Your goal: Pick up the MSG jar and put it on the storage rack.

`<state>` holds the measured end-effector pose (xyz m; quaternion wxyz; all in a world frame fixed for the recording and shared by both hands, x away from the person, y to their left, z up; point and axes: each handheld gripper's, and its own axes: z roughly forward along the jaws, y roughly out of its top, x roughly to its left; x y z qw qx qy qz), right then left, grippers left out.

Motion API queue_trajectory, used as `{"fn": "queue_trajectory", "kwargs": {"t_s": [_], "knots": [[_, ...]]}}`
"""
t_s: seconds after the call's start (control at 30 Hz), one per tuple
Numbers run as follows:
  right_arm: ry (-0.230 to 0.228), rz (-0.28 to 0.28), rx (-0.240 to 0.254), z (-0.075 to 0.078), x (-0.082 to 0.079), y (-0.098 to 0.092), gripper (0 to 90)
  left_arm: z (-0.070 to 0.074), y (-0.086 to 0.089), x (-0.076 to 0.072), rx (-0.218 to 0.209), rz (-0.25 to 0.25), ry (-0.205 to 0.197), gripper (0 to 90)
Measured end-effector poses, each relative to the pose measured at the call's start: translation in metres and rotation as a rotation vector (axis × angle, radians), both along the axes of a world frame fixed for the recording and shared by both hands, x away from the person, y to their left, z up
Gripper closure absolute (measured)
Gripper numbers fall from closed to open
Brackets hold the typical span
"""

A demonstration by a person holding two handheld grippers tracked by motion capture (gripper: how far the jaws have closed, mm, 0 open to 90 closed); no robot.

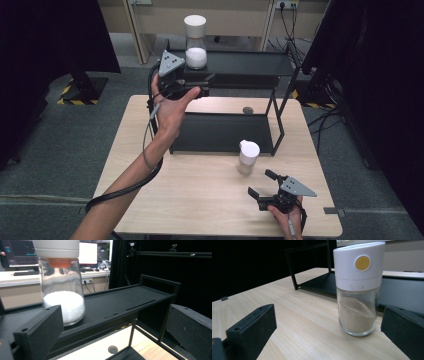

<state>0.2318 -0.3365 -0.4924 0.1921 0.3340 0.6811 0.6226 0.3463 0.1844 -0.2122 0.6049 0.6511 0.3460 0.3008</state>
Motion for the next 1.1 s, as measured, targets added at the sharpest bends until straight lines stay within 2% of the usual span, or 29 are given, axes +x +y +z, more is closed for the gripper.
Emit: {"fn": "queue_trajectory", "kwargs": {"t_s": [0.43, 0.53, 1.1], "knots": [[0.0, 0.001, -0.001, 0.0, 0.0, 0.0, 0.4, -0.032, 0.007, -0.019, -0.016, -0.078, 0.003, 0.4], [0.0, 0.0, -0.002, 0.0, 0.0, 0.001, 0.4, -0.038, 0.008, -0.023, -0.006, -0.088, -0.002, 0.3], [0.0, 0.001, -0.003, 0.0, 0.0, 0.001, 0.4, -0.077, 0.009, -0.042, -0.021, -0.161, 0.006, 0.4]]}}
